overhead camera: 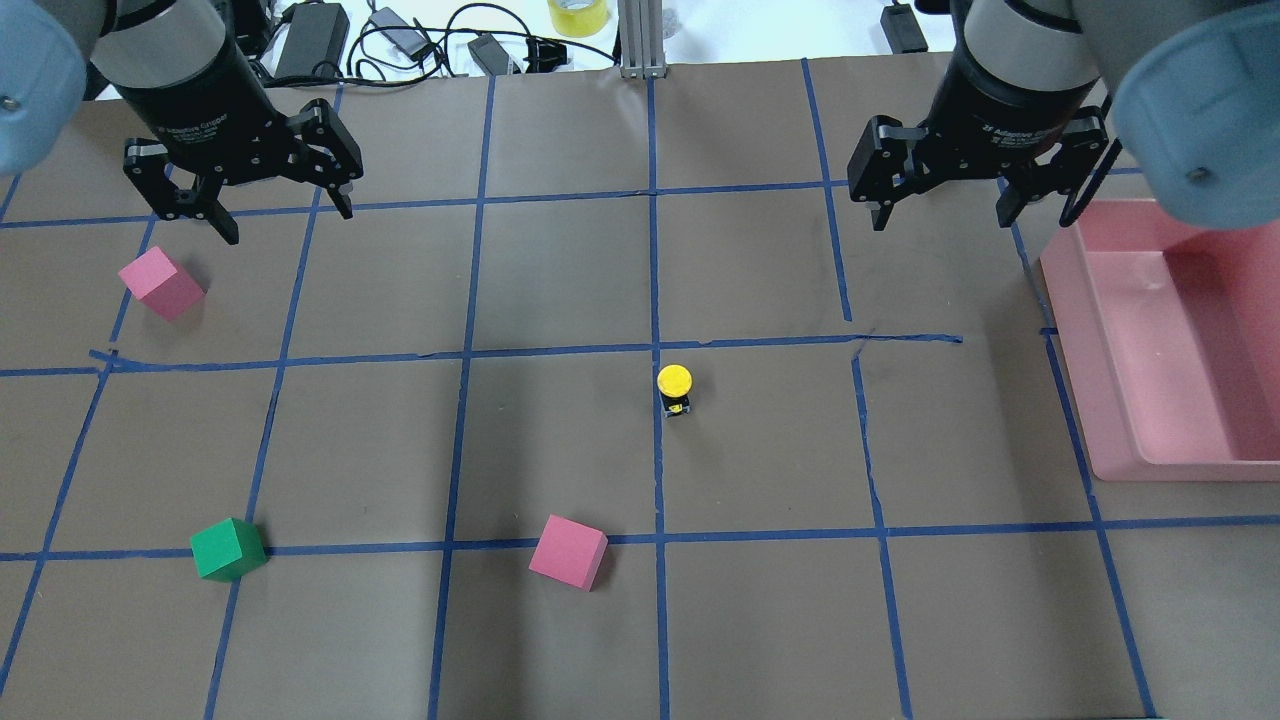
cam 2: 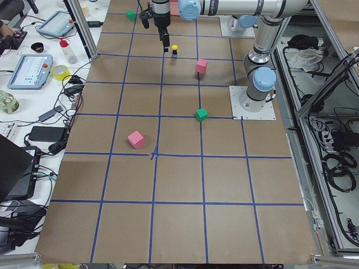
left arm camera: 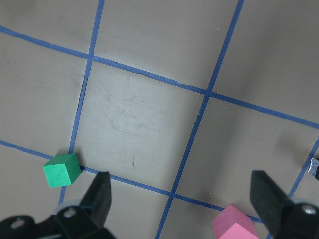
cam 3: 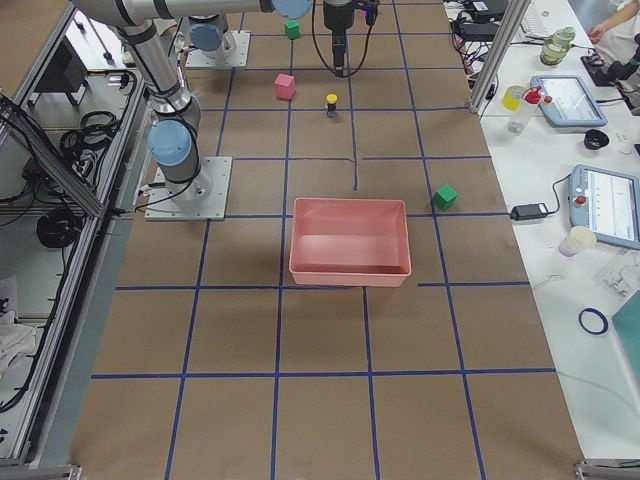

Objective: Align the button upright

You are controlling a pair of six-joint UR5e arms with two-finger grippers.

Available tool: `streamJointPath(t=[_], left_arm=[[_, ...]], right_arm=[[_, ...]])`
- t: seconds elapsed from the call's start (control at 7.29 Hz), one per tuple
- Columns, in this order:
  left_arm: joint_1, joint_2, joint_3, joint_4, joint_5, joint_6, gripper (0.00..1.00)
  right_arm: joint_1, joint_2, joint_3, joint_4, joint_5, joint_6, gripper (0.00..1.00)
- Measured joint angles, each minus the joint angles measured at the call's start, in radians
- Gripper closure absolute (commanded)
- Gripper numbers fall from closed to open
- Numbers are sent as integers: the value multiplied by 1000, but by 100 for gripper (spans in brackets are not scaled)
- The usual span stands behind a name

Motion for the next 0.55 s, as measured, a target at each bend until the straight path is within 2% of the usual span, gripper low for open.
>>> streamJointPath(t=[0.27, 0.55], left_arm=[[1, 29, -7, -3, -44, 102, 0], [2, 50, -18, -13, -39, 193, 0]], right_arm=[[-12, -2, -2, 1, 4, -5, 0], [-12, -4, -13, -2, 23, -17, 0]])
